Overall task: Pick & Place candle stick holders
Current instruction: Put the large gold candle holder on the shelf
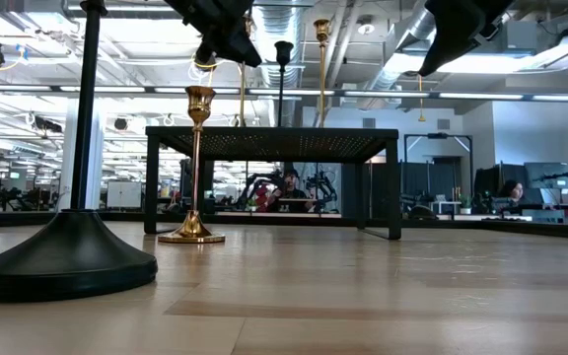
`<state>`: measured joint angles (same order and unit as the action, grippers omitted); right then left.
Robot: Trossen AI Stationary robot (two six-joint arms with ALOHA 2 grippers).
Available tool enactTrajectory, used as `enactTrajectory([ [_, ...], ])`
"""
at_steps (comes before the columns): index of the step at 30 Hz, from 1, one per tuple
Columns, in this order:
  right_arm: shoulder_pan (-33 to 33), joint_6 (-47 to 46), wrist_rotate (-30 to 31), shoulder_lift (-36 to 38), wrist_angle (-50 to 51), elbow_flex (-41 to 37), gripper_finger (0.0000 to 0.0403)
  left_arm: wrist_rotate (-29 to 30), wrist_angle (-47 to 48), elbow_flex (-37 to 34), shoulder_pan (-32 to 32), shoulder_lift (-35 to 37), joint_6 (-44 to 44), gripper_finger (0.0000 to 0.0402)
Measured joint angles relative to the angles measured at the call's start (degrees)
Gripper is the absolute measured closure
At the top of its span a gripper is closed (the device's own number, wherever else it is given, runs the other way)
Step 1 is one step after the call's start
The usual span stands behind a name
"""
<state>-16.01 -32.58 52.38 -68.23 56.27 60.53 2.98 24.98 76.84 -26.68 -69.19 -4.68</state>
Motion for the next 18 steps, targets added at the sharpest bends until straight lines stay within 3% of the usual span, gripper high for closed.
enactTrajectory([
  [18,0.00,0.02,0.00,0.00,0.02,0.00,0.0403,0.01,0.01,-0.02,-0.02,0.02,0.38,0.0246],
])
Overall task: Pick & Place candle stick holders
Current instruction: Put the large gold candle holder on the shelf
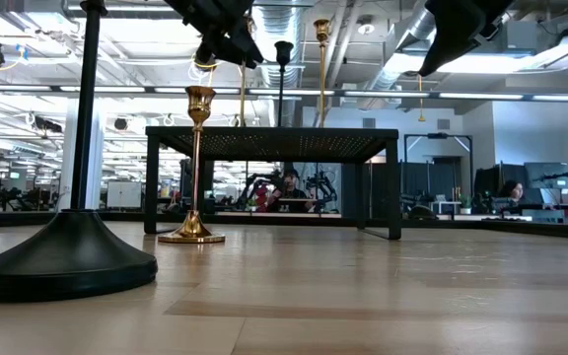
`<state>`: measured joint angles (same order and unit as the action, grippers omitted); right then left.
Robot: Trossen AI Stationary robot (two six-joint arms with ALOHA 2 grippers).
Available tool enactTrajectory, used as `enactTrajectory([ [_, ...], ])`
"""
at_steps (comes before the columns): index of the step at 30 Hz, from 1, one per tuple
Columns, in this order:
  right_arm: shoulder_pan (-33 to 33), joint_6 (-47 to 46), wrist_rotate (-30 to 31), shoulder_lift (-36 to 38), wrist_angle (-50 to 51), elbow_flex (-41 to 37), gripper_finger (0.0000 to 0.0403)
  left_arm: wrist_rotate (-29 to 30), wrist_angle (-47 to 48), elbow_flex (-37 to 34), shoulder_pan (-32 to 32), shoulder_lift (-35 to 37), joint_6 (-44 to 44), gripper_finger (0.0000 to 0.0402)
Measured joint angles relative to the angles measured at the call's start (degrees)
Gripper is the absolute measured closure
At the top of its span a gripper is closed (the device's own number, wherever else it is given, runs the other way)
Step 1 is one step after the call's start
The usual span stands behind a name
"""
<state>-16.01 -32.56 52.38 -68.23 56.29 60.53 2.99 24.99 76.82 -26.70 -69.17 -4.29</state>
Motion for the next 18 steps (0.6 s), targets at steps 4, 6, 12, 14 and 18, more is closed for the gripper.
enactTrajectory([
  [4,-0.02,0.00,0.00,0.00,0.00,0.00,0.0403,-0.01,0.26,-0.04,0.02,0.37,0.01,0.0231],
  [6,0.00,0.00,0.00,0.00,0.00,0.00,0.0403,0.01,0.61,-0.04,0.00,0.46,0.02,0.0225],
  [12,-0.02,0.00,0.00,0.00,0.02,0.00,0.0403,0.01,3.35,-0.04,-0.02,1.21,0.02,0.0212],
  [14,0.00,0.00,0.00,0.00,0.02,0.00,0.0403,0.01,3.30,-0.04,-0.02,1.55,-0.13,0.0210],
  [18,0.00,0.00,-0.01,0.00,0.02,0.01,0.0403,0.00,3.61,-0.04,0.00,2.85,-0.13,0.0211],
])
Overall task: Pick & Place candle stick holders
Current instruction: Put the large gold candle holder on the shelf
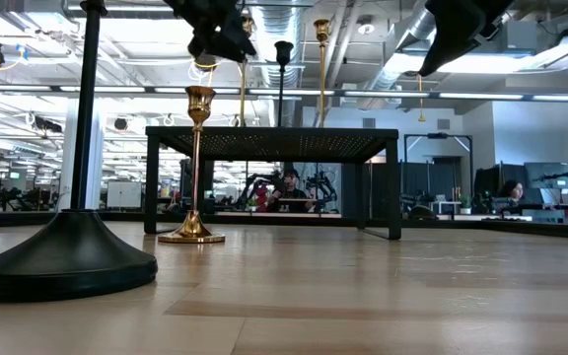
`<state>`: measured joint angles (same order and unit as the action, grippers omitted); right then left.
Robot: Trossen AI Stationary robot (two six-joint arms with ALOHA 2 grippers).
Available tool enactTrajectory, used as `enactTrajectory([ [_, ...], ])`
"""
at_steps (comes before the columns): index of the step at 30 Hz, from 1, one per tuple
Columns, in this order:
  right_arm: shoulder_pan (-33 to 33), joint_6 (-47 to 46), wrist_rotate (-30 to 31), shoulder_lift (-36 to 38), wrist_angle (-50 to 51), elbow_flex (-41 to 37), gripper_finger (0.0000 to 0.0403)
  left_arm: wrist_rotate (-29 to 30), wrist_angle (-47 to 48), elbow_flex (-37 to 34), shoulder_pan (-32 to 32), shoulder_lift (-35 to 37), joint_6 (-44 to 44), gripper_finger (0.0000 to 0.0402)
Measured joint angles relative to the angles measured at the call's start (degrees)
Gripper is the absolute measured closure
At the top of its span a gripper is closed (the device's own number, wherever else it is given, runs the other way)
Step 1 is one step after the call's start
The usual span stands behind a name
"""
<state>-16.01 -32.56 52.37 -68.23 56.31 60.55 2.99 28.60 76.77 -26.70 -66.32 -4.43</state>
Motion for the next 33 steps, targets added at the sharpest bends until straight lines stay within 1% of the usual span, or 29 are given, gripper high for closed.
enactTrajectory([
  [8,0.00,0.00,-0.01,0.00,0.00,0.01,0.0403,-0.01,0.68,0.00,0.00,3.76,0.15,0.0209],
  [19,-0.01,0.00,0.00,0.00,-0.01,0.01,0.0403,-0.03,8.33,0.00,0.52,8.49,1.06,0.0210],
  [21,-0.02,0.00,-0.01,0.00,-0.02,0.01,0.0403,-1.20,10.37,-0.02,1.02,8.89,2.16,0.0211],
  [24,-0.02,0.00,-0.01,0.00,-0.02,0.01,0.0403,-4.88,10.49,-1.90,2.35,9.58,3.03,0.0216],
  [26,-0.01,0.00,0.00,0.00,-0.02,0.01,0.0403,-6.32,10.59,-3.83,3.58,9.76,3.04,0.0229],
  [28,0.00,0.00,0.00,0.00,-0.02,0.01,0.0403,-6.46,10.57,-6.08,4.92,9.76,3.20,0.0251],
  [33,-0.02,0.00,-0.01,0.00,-0.02,0.01,0.0403,-6.45,9.81,-11.74,7.67,9.76,3.21,0.0332],
])
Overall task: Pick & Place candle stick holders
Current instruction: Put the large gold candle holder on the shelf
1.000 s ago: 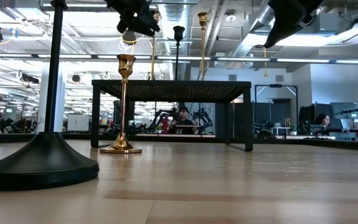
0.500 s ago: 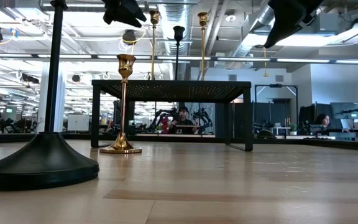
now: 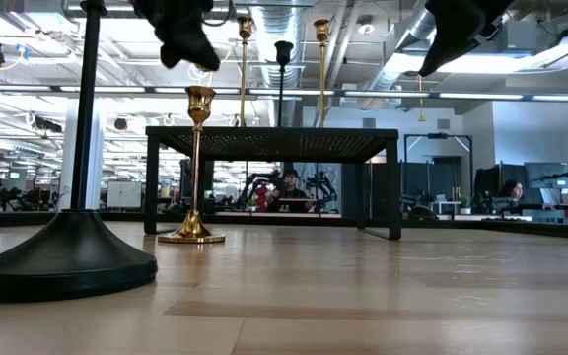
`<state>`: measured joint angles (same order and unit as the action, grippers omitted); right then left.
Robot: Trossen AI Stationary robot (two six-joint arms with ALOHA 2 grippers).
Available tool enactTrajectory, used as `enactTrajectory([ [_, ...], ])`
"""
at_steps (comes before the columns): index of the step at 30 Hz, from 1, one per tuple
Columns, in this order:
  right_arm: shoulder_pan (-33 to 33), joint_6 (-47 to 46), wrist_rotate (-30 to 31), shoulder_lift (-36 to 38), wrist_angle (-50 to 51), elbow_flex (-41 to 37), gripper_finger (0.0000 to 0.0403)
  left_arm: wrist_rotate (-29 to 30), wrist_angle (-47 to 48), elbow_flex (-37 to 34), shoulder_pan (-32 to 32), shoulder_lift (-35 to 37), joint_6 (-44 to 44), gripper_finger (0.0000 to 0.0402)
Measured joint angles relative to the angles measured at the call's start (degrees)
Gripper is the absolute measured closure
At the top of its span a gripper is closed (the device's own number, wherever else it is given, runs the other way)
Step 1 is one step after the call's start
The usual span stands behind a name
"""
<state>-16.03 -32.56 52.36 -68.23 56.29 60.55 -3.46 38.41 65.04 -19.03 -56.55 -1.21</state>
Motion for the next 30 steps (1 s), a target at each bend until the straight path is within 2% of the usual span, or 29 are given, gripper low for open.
enactTrajectory([
  [2,0.02,-0.01,0.02,0.00,0.00,0.00,0.0403,0.01,-2.21,-2.42,0.94,-0.02,0.02,0.0372],
  [4,0.01,0.00,0.01,0.00,0.00,0.00,0.0403,-0.01,-6.18,-4.94,1.56,-0.02,0.02,0.0392],
  [11,0.02,-0.02,0.02,0.00,-0.02,0.00,0.0403,0.43,-22.48,-14.14,2.71,-0.02,0.02,0.0398],
  [14,0.01,-0.02,0.02,0.00,-0.02,0.00,0.0403,5.05,-27.26,-17.47,2.69,-0.02,0.20,0.0398],
  [17,0.02,-0.02,0.02,0.00,-0.02,0.00,0.0403,9.20,-31.08,-19.66,2.65,-0.02,0.22,0.0399],
  [25,0.09,0.00,0.15,0.00,0.00,0.00,0.0403,9.53,-44.46,-24.57,4.01,-0.02,0.99,0.0399],
  [30,0.09,0.00,0.17,0.00,-0.02,0.00,0.0403,13.42,-47.94,-26.90,5.30,-0.15,1.52,0.0399],
])
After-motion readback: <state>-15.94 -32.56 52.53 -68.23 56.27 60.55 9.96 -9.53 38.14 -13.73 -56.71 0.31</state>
